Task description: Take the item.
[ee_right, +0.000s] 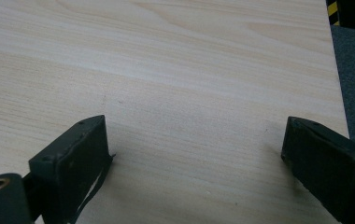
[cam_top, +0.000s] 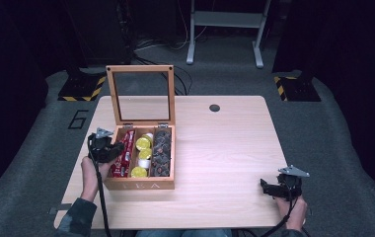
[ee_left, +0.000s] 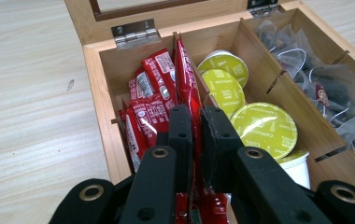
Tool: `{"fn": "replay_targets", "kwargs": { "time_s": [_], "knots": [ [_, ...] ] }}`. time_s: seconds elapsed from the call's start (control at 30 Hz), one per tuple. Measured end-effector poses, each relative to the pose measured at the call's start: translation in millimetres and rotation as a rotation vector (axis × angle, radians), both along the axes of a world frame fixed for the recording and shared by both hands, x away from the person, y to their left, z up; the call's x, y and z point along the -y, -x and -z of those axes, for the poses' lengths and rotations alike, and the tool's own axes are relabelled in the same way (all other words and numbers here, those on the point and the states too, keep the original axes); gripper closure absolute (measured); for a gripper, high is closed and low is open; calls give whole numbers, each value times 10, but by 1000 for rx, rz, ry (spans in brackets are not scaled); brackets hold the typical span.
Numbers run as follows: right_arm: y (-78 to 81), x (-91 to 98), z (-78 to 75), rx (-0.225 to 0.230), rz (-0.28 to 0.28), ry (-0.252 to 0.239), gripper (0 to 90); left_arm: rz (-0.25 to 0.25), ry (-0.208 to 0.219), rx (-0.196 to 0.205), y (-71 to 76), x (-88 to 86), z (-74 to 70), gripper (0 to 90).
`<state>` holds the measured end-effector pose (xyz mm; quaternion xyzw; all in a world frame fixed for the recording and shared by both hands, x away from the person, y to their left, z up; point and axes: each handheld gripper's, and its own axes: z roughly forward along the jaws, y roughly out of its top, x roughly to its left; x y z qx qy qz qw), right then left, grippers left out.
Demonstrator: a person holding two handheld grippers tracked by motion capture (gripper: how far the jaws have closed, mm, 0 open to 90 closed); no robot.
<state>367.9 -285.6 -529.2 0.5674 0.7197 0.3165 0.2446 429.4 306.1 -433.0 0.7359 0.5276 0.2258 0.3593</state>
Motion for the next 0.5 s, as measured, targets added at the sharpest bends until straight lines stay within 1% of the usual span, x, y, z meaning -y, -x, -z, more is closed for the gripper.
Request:
{"fn": "replay_targets", "kwargs": {
  "time_s": [0.17, 0.2, 0.27, 0.5],
  "knots": [
    [0, 0, 0, 0, 0, -1, 69, 7, 9, 7, 16, 0, -42, 821],
    [1, 1, 0, 0, 0, -1, 69, 9, 12, 18, 23, 8, -61, 821],
    [2, 0, -1, -2, 0, 0, 69, 14, 7, 15, 28, 7, -77, 821],
    [2, 0, 1, 1, 0, 1, 69, 25, 12, 40, 57, 29, -142, 821]
  ]
}}
